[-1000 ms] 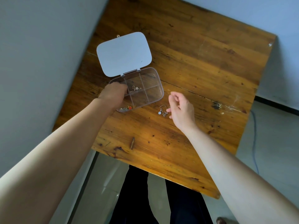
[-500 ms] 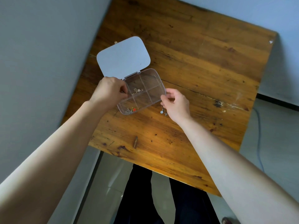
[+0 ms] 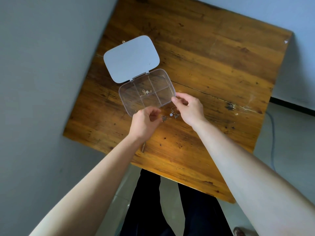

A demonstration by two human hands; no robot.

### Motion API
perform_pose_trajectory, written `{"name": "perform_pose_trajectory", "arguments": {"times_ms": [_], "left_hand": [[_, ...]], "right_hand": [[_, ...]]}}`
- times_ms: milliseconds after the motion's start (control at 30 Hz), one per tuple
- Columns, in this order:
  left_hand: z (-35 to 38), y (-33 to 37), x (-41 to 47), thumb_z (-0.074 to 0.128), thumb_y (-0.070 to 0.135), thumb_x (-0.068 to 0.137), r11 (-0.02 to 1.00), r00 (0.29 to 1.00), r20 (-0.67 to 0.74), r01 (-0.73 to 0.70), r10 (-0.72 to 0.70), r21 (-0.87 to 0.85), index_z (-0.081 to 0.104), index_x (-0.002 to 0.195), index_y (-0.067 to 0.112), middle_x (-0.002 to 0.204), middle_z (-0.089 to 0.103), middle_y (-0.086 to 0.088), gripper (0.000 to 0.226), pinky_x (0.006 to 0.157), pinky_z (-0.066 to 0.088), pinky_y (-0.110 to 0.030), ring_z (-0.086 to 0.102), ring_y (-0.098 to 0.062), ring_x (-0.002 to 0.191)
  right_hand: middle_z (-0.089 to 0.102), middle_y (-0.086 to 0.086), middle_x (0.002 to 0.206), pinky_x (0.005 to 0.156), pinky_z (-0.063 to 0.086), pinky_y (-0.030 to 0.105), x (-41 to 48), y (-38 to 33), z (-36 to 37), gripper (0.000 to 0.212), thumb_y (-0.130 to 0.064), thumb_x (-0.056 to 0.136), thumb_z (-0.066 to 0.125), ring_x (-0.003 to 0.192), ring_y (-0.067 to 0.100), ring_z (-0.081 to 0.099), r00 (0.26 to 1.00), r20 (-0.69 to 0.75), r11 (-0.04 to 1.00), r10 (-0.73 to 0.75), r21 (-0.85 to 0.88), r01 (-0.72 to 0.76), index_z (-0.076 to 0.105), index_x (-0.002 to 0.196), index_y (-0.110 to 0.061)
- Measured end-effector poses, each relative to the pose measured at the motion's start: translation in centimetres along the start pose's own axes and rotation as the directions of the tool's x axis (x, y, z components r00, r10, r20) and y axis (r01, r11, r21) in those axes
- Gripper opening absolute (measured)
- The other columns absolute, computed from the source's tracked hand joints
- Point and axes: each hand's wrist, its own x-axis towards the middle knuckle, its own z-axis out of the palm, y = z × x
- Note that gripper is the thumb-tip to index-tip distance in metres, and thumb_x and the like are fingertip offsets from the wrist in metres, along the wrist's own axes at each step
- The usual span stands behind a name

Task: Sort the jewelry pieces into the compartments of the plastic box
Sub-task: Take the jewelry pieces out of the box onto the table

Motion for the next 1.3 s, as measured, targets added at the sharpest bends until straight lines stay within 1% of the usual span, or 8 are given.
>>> {"name": "perform_pose_trajectory", "arguments": {"times_ms": [200,400,633,800,900,1000,1133,1300], "left_hand": [[-1.8,-0.9,-0.5,0.073,0.027,0.083,0.936,0.981,-0.149,-0.062,0.12,0.346,0.067,0.108,0.015,0.104,0.064,-0.003,0.029,0.08,0.051,-0.032,0.061,-0.019,0.093],[-2.8,-1.4,1.4,0.067,0.033,0.091,0.849,0.989,0.129,-0.01,-0.069,0.528,0.041,0.14,0.005,0.142,0.042,-0.017,0.062,0.108,0.039,-0.044,0.037,-0.035,0.134],[-2.9,-1.5,3.4,0.061,0.022,0.095,0.821,0.978,0.178,-0.014,-0.107,0.571,0.054,0.123,0.005,0.122,0.056,-0.016,0.033,0.087,0.05,-0.041,0.057,-0.033,0.107],[-4.1,-1.9,4.8,0.061,0.027,0.095,0.835,0.941,0.309,-0.054,-0.142,0.548,0.055,0.113,0.011,0.109,0.059,-0.009,0.024,0.073,0.043,-0.032,0.056,-0.023,0.093],[-3.8,-2.1,4.7,0.054,0.031,0.099,0.797,0.929,0.344,-0.106,-0.134,0.595,0.055,0.115,0.008,0.117,0.055,-0.014,0.028,0.084,0.047,-0.037,0.054,-0.028,0.104],[-3.6,-2.3,4.2,0.048,0.03,0.102,0.791,0.935,0.341,-0.136,-0.096,0.597,0.052,0.122,0.004,0.127,0.047,-0.018,0.032,0.099,0.044,-0.043,0.047,-0.033,0.118],[-3.4,-2.5,3.9,0.044,0.027,0.103,0.774,0.937,0.345,-0.18,-0.052,0.607,0.048,0.122,0.002,0.13,0.044,-0.021,0.032,0.102,0.042,-0.046,0.044,-0.036,0.122],[-3.5,-3.0,4.2,0.045,0.027,0.103,0.729,0.93,0.367,-0.273,0.032,0.628,0.048,0.117,0.001,0.125,0.052,-0.021,0.029,0.096,0.045,-0.046,0.048,-0.036,0.117]], "right_hand": [[0.069,-0.009,0.097,0.085,0.055,0.032,0.2,-0.2,-0.1,0.034,-0.05,0.093,0.062,0.095,0.012,0.067,1.0,0.006,0.999,0.004,-0.053,-0.003,0.068,0.121,-0.032],[0.07,-0.008,0.102,0.086,0.057,0.035,0.4,-0.4,-0.3,0.035,-0.052,0.091,0.064,0.096,0.012,0.067,1.0,0.015,0.996,0.001,-0.084,0.001,0.069,0.119,-0.032],[0.068,-0.011,0.097,0.066,0.043,0.015,0.4,-0.9,-0.8,0.035,-0.053,0.09,0.065,0.092,0.005,0.063,1.0,0.017,0.991,-0.006,-0.132,0.009,0.071,0.115,-0.03],[0.07,-0.011,0.098,0.068,0.048,0.019,0.5,-1.3,-1.0,0.038,-0.053,0.087,0.069,0.09,0.006,0.064,1.0,0.005,0.988,0.01,-0.157,-0.009,0.071,0.115,-0.027],[0.071,-0.011,0.106,0.066,0.045,0.022,0.7,-2.3,-1.1,0.043,-0.053,0.082,0.075,0.093,0.01,0.065,0.997,-0.077,0.973,0.012,-0.229,-0.029,0.068,0.118,-0.03],[0.064,-0.009,0.112,0.064,0.045,0.023,1.2,-4.0,-1.0,0.046,-0.04,0.081,0.081,0.09,0.012,0.064,0.979,-0.087,0.874,-0.183,-0.47,0.121,0.063,0.122,-0.031],[0.064,-0.001,0.118,0.067,0.051,0.026,2.2,-6.1,0.3,0.03,-0.013,0.091,0.07,0.085,0.018,0.065,0.816,0.245,0.585,-0.523,-0.593,0.553,0.068,0.12,-0.019],[0.054,0.004,0.14,0.08,0.057,0.045,4.0,-8.4,2.8,0.048,-0.008,0.094,0.058,0.108,0.033,0.065,0.714,0.557,0.386,-0.423,-0.603,0.699,0.053,0.141,-0.018]]}}
